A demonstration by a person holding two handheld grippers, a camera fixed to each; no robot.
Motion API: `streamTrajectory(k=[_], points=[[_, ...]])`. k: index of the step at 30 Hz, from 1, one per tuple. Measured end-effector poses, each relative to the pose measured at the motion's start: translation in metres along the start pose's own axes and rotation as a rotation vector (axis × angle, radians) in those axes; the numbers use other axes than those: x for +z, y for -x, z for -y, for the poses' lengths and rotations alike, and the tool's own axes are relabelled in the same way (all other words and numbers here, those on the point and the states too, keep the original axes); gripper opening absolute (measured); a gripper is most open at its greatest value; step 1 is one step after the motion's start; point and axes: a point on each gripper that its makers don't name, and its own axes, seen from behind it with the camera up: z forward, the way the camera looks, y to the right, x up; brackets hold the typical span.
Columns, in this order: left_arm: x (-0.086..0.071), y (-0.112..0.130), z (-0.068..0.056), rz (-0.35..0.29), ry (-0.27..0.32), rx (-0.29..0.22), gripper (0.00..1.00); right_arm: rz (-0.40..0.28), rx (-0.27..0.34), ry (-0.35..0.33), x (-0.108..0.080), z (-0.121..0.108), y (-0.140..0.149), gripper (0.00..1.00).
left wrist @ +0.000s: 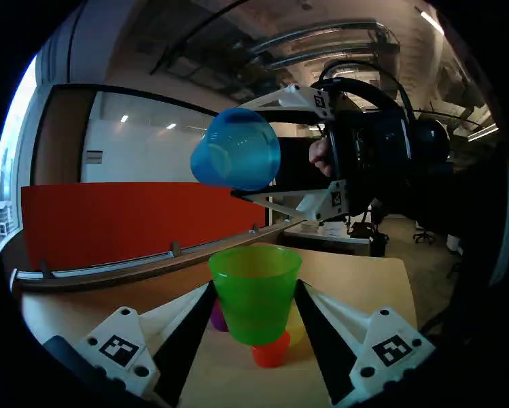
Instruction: Pour water
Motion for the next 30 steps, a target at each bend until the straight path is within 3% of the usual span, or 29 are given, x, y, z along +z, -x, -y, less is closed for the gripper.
streamTrajectory(k=[11, 30], points=[[-0.003, -0.003, 0.000, -0.001, -0.004, 0.005, 0.82, -0.012, 0.138, 0.029, -0.003, -0.004, -0.001, 0.89], [-0.005, -0.003, 0.004, 0.008, -0.015, 0.015, 0.82, -0.031, 0.549, 0.056, -0.014, 0.000, 0.014, 0.90]])
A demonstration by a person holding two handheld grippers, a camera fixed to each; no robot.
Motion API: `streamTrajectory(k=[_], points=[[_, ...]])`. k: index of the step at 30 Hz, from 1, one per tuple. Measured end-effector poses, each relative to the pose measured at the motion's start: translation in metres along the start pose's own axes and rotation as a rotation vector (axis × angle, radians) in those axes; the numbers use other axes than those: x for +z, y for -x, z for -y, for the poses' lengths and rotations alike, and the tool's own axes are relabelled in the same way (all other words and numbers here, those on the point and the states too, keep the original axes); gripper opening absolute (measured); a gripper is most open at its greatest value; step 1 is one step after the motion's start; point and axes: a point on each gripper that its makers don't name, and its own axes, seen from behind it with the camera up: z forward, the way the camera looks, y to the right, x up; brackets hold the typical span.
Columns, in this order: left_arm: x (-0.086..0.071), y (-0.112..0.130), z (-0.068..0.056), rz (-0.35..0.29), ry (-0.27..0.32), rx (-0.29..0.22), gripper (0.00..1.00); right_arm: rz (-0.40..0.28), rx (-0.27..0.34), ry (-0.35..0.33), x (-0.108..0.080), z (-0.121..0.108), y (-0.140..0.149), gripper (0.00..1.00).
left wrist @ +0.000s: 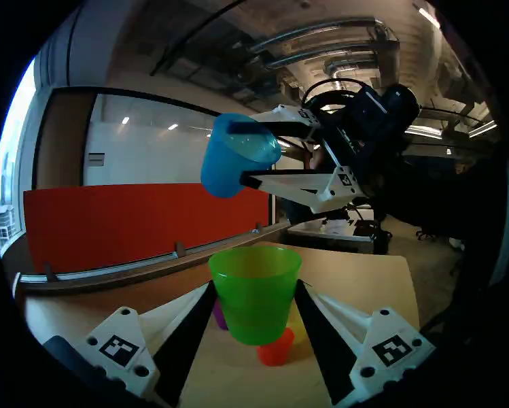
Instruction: Pour water
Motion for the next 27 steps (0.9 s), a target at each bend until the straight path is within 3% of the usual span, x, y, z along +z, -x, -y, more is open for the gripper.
streamTrajectory(k=[8, 21, 27], points=[[0.000, 0.000, 0.000, 0.003, -0.001, 0.004, 0.82, 0.012, 0.139, -0.007, -0.002, -0.001, 0.006, 0.90], [-0.001, 0.001, -0.001, 0.011, -0.001, 0.012, 0.82, 0.006, 0.494, -0.026, -0.004, -0.006, 0.008, 0.90], [-0.001, 0.001, -0.001, 0.010, -0.002, 0.012, 0.82, 0.020, 0.600, -0.034, -0.005, -0.006, 0.012, 0.90]])
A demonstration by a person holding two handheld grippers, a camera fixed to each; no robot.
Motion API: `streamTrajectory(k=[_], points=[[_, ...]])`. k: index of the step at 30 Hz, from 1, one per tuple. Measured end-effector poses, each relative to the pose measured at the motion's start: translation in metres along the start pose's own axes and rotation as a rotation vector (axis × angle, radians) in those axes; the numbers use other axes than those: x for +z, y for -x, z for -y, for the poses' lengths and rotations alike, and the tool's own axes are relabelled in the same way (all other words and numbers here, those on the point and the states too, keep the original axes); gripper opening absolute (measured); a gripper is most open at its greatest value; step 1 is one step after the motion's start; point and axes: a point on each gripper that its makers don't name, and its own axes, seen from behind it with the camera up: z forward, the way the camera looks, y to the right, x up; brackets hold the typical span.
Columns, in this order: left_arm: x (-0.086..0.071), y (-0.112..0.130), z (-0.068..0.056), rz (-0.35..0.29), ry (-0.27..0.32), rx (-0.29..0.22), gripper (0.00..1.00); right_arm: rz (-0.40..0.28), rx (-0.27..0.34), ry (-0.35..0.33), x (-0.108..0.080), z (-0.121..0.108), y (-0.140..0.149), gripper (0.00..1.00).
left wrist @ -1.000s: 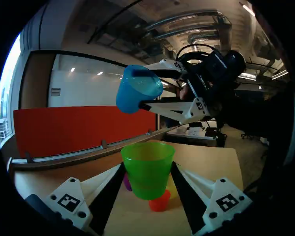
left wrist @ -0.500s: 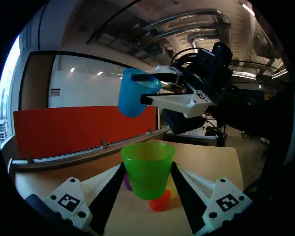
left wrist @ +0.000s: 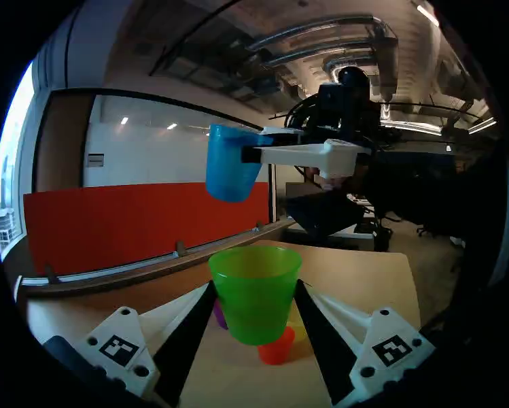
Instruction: Pour water
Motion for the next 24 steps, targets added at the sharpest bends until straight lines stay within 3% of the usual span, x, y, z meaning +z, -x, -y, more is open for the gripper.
streamTrajectory(k=[15, 24], points=[[0.000, 0.003, 0.002, 0.014, 0.000, 0.007, 0.82, 0.020, 0.285, -0.019, 0.000, 0.000, 0.010, 0.90], [0.001, 0.009, 0.003, 0.039, 0.004, 0.008, 0.82, 0.035, 0.316, -0.017, -0.004, 0.000, 0.014, 0.90]])
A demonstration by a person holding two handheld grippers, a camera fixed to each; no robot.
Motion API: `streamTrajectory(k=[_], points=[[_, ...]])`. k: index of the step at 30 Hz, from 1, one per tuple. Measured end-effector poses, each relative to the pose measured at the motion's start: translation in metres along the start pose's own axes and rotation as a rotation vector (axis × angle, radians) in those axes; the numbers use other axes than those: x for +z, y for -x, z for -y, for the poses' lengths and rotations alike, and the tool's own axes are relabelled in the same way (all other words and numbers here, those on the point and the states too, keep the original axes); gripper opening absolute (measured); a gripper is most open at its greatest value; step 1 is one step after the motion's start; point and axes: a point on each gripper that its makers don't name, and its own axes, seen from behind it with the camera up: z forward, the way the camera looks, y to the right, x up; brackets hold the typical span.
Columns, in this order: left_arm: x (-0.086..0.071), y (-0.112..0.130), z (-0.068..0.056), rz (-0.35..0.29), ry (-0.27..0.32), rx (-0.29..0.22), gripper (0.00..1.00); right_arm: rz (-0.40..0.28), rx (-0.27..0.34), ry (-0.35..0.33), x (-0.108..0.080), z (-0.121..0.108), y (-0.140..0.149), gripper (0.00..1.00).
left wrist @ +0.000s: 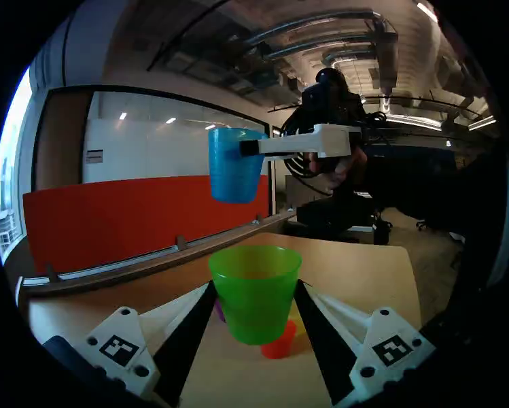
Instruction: Pour water
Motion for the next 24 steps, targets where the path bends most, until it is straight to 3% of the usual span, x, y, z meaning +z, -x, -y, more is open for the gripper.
streamTrajectory(k=[14, 24], points=[[0.001, 0.023, 0.000, 0.067, 0.006, 0.005, 0.82, 0.051, -0.003, 0.010, -0.009, -0.005, 0.028, 0.90], [0.004, 0.052, -0.002, 0.153, 0.015, 0.006, 0.82, 0.112, -0.007, 0.032, -0.023, -0.013, 0.062, 0.90]])
